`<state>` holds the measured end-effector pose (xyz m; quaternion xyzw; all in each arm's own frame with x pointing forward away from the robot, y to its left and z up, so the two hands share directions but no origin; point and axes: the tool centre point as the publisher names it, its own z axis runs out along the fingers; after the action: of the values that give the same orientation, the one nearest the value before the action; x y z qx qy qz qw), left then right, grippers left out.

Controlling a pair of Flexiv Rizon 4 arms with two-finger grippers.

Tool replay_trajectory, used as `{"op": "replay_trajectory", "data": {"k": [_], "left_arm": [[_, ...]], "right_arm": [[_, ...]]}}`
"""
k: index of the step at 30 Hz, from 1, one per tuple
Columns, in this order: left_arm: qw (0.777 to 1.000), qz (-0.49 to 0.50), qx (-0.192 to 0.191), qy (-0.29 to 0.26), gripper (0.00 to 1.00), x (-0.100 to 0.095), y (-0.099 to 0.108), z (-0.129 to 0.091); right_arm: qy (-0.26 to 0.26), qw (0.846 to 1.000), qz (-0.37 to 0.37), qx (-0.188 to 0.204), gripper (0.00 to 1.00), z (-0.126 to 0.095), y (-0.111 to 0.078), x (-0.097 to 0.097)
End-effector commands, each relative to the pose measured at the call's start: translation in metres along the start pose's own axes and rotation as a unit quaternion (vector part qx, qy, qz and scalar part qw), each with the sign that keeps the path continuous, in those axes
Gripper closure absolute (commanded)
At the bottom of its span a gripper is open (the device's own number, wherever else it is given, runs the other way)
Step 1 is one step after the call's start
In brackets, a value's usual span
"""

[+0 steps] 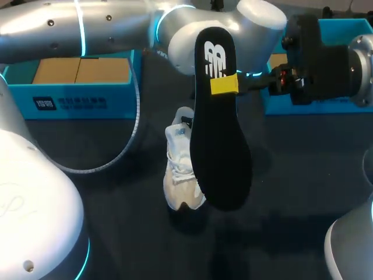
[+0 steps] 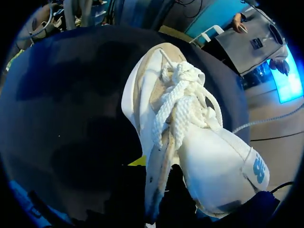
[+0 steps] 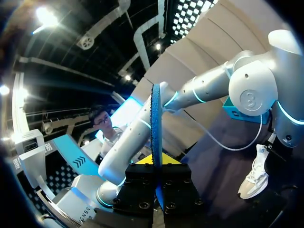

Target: Take the shoe out of the shoebox, open the shoe tongue, remove and reinsert the insole, then place the shoe into the shoebox

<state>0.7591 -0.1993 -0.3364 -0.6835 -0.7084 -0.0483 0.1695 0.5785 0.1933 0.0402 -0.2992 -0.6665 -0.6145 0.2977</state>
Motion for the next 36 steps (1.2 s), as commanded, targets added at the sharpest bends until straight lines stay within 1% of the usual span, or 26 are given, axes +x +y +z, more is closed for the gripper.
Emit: {"op": "replay_trajectory", "data": {"k": [1,3,8,10,12,17,22,28,36], "left_arm": [[0.999,-0.025,0.011,-0.019,1.0,0.003,0.006,0.007],[0.999,-0.037,0.011,-0.025,1.0,0.001,0.006,0.01],[0.999,-0.038,0.011,-0.013,1.0,-0.009,0.002,0.02],[0.999,-0.047,-0.002,-0.003,1.0,-0.015,-0.002,0.027],[0.999,-0.037,0.001,0.008,1.0,-0.02,-0.006,0.032],[0.999,-0.029,-0.009,0.016,1.0,-0.025,-0.014,0.034],[0.999,-0.026,-0.016,0.027,1.0,-0.027,-0.019,0.038],[0.999,-0.006,-0.013,0.044,1.0,-0.026,-0.021,0.049],[0.998,-0.005,-0.003,0.058,1.0,-0.025,-0.022,0.062]], "right_arm": [[-0.005,0.999,0.0,-0.044,1.0,0.005,-0.006,0.008],[-0.005,0.999,0.0,-0.044,1.0,0.005,-0.006,0.008],[-0.005,0.999,0.0,-0.044,1.0,0.005,-0.006,0.008],[-0.005,0.999,0.0,-0.044,1.0,0.005,-0.006,0.008],[-0.005,0.999,0.0,-0.044,1.0,0.005,-0.006,0.008],[-0.005,0.999,0.0,-0.044,1.0,0.005,-0.006,0.008],[-0.005,0.999,0.0,-0.044,1.0,0.005,-0.006,0.008],[-0.005,0.999,0.0,-0.044,1.0,0.005,-0.006,0.008],[-0.005,0.999,0.0,-0.044,1.0,0.005,-0.006,0.008]]}}
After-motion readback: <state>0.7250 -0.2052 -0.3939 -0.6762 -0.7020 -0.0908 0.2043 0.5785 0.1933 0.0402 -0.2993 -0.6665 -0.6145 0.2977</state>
